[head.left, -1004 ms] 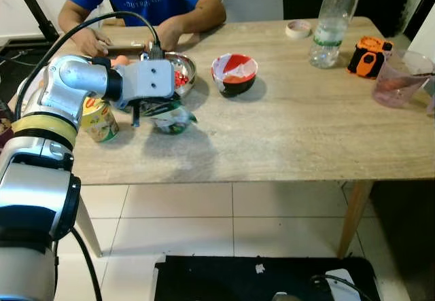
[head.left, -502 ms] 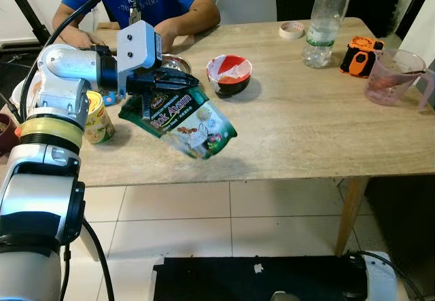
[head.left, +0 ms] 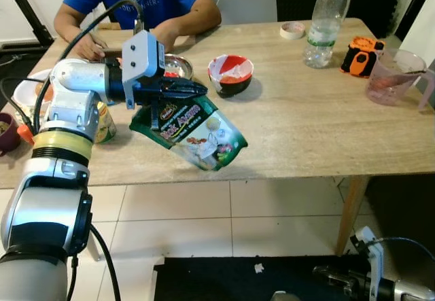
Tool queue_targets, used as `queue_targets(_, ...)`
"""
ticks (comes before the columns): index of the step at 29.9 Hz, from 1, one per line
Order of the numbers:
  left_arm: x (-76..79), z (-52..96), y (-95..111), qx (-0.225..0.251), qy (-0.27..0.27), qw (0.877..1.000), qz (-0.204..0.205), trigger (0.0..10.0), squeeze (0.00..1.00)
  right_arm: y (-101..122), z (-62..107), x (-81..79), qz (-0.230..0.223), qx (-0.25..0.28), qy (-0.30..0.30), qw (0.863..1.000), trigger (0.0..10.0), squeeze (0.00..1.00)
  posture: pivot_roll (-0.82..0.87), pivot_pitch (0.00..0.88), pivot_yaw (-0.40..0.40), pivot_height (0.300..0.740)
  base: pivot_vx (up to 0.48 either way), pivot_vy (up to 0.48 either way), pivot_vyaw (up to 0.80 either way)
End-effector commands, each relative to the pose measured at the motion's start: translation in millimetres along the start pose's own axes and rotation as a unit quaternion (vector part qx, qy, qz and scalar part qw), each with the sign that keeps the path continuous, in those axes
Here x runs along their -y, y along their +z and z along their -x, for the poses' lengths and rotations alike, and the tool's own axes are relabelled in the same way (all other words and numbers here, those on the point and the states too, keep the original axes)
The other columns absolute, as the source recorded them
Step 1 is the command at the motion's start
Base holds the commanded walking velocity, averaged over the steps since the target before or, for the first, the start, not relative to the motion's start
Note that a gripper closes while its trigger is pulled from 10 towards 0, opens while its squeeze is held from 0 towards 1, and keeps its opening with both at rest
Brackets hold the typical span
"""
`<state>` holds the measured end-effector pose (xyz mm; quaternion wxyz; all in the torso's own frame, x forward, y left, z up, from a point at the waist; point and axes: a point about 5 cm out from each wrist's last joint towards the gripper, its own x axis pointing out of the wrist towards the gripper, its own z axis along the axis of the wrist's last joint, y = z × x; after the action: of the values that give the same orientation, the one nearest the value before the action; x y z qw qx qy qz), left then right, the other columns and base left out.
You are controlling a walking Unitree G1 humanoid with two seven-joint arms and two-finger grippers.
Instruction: Restocking fridge
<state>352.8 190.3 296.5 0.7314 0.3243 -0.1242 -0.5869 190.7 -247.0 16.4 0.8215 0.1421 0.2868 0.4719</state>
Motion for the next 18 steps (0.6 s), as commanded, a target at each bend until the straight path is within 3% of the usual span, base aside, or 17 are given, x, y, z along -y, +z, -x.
queue_targets(1,-1.7,-4.7,6,0.012,-0.003,1.0,-0.011,0.0,0.0,13,-3.8,-4.9,0.01,0.019,0.029,0.999,10.0,0.0,-0.06,0.108,0.043,0.74,0.0,0.0,0.0)
queue_targets(3,-1.9,-6.4,7,0.014,-0.005,1.0,-0.012,0.0,0.0,55,-8.8,-21.1,0.06,0.094,0.089,0.99,10.0,0.0,-0.06,0.11,0.048,0.74,0.0,0.0,0.0)
queue_targets(4,-1.9,-6.4,7,0.014,-0.005,1.0,-0.012,0.0,0.0,55,-8.8,-21.1,0.06,0.094,0.089,0.99,10.0,0.0,-0.06,0.11,0.048,0.74,0.0,0.0,0.0)
queue_targets(6,-1.4,-9.2,8,0.016,-0.008,1.0,-0.012,0.0,0.0,105,-10.8,-37.2,0.122,0.193,0.131,0.965,10.0,0.0,-0.06,0.11,0.048,0.74,0.0,0.0,0.0)
queue_targets(7,-1.4,-9.2,8,0.016,-0.008,1.0,-0.012,0.0,0.0,105,-10.8,-37.2,0.122,0.193,0.131,0.965,10.0,0.0,-0.06,0.11,0.048,0.74,0.0,0.0,0.0)
queue_targets(8,-1.3,-9.9,9,0.017,-0.009,1.0,-0.012,0.0,0.0,123,-11.2,-42.0,0.143,0.229,0.138,0.953,10.0,0.0,-0.05,0.111,0.051,0.74,0.0,0.0,0.0)
queue_targets(12,-1.3,-9.9,9,0.017,-0.009,1.0,-0.012,0.0,0.0,123,-11.2,-42.0,0.143,0.229,0.138,0.953,10.0,0.0,-0.05,0.111,0.051,0.74,0.0,0.0,0.0)
queue_targets(13,-1.4,-10.9,9,0.017,-0.01,1.0,-0.014,0.0,0.0,151,-15.0,-39.2,0.179,0.284,0.102,0.937,10.0,0.0,-0.05,0.114,0.053,0.74,0.0,0.0,0.0)
queue_targets(14,-1.4,-10.9,9,0.017,-0.01,1.0,-0.014,0.0,0.0,151,-15.0,-39.2,0.179,0.284,0.102,0.937,10.0,0.0,-0.05,0.114,0.053,0.74,0.0,0.0,0.0)
queue_targets(15,-1.7,-12.2,10,0.019,-0.011,1.0,-0.015,0.0,0.0,178,-18.7,-37.9,0.206,0.331,0.065,0.919,10.0,0.64,-0.05,0.114,0.054,0.74,0.0,0.0,0.0)
queue_targets(17,-1.7,-12.2,10,0.019,-0.011,1.0,-0.015,0.0,0.0,178,-18.7,-37.9,0.206,0.331,0.065,0.919,10.0,0.64,-0.05,0.114,0.054,0.74,0.0,0.0,0.0)
queue_targets(18,-2.6,-13.7,12,0.021,-0.01,1.0,-0.018,0.0,0.0,203,-24.6,-43.0,0.23,0.362,0.044,0.903,10.0,1.0,-0.05,0.116,0.053,0.74,0.0,0.0,0.0)
